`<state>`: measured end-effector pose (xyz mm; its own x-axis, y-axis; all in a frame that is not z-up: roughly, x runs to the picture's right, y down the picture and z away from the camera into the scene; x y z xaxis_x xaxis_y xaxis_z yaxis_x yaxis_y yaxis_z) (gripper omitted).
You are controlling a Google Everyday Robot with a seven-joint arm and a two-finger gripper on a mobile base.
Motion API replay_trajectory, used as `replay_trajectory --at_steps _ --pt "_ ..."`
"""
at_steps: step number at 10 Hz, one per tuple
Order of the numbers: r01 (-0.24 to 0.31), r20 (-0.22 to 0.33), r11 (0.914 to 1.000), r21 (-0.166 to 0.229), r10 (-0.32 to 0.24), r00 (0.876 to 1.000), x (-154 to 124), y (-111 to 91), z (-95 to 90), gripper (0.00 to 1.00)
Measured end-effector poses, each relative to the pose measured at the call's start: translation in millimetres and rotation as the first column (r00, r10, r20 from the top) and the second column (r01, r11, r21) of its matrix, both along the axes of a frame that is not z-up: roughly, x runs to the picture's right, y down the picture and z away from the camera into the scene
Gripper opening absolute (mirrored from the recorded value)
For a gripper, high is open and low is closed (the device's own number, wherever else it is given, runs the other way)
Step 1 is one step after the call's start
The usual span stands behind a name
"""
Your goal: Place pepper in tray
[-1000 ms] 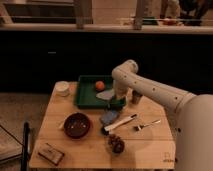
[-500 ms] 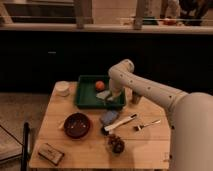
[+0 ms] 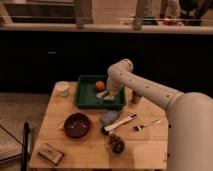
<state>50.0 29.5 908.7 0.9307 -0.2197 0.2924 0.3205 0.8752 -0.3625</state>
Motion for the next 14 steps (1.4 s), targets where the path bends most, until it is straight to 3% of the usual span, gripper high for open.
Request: replay_trajectory --at_steps 5,7,9,13,14 --pt "-0.113 -0.009 0.9936 -0.012 0.112 0.994 -14 7 7.9 0.0" --pt "-0.185 -0.022 0.9827 -0.01 0.185 0.983 -13 8 11.0 0.14" --pt "-0.244 -0.023 0.9694 -0.023 0.244 0.97 -10 8 15.7 0.35" --pt "-0.295 -0.017 0.9548 -0.039 0.294 0.956 -9 5 22.4 0.75" --pt "-0.3 -0.017 0.953 -0.04 0.3 0.954 -8 4 23.0 0.8"
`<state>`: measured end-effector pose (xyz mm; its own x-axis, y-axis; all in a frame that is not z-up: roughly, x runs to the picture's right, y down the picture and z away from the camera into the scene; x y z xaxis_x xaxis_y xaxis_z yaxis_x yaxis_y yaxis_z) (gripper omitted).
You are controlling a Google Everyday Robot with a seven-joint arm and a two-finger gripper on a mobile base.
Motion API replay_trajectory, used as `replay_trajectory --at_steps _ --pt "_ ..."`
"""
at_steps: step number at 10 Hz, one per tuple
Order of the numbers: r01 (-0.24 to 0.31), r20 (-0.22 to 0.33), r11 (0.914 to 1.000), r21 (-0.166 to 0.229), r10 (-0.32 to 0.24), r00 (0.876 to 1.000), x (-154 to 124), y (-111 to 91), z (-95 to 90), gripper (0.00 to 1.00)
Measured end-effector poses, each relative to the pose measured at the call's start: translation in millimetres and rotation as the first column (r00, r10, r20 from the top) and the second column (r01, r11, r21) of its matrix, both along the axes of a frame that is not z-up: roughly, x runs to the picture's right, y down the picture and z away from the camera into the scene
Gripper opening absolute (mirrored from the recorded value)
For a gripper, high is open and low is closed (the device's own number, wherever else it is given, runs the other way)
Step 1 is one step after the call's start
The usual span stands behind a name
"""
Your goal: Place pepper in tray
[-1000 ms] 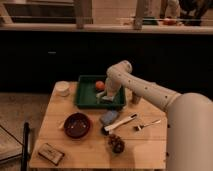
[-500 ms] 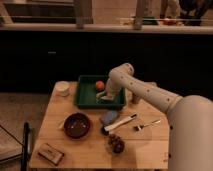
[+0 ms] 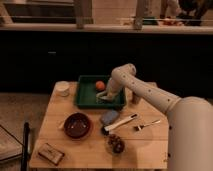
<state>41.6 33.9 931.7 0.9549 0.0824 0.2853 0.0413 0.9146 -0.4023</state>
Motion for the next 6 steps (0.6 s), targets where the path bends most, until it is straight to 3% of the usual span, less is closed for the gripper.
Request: replay_trajectory --at_steps 6 --pt "-0.001 0.009 1.0 0.006 0.001 1.0 1.6 -2.2 1.3 0.8"
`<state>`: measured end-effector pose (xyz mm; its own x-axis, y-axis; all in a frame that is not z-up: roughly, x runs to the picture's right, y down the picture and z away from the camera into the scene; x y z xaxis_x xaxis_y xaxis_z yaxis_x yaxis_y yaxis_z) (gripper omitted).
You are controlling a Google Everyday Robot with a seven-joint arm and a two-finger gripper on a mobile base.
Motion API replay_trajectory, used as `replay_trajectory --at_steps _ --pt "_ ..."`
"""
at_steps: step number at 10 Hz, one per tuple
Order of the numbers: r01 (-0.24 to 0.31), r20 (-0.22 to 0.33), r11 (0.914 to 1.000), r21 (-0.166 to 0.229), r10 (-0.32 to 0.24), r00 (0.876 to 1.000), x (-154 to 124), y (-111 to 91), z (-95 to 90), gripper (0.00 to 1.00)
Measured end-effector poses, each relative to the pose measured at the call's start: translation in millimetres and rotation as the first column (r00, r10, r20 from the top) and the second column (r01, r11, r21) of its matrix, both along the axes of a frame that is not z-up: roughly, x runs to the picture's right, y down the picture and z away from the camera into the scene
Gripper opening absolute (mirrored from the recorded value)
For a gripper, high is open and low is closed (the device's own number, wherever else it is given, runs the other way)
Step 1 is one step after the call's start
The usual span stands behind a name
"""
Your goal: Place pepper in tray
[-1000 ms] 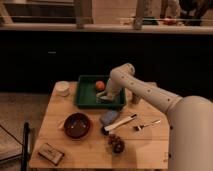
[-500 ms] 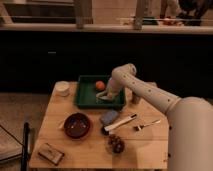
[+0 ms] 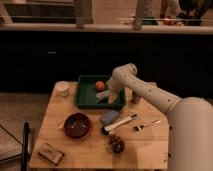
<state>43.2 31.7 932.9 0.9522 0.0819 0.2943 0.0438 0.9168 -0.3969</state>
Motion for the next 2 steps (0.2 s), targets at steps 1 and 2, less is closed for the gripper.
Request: replay_trajectory --at_steps 1,2 --pt "0.001 0.005 1.0 0.003 -0.001 1.0 -0.2 -0.3 -0.5 0.8" --pt "0.002 0.011 0.9999 0.011 -0.002 1.0 0.2 -2.0 -2.4 0.8"
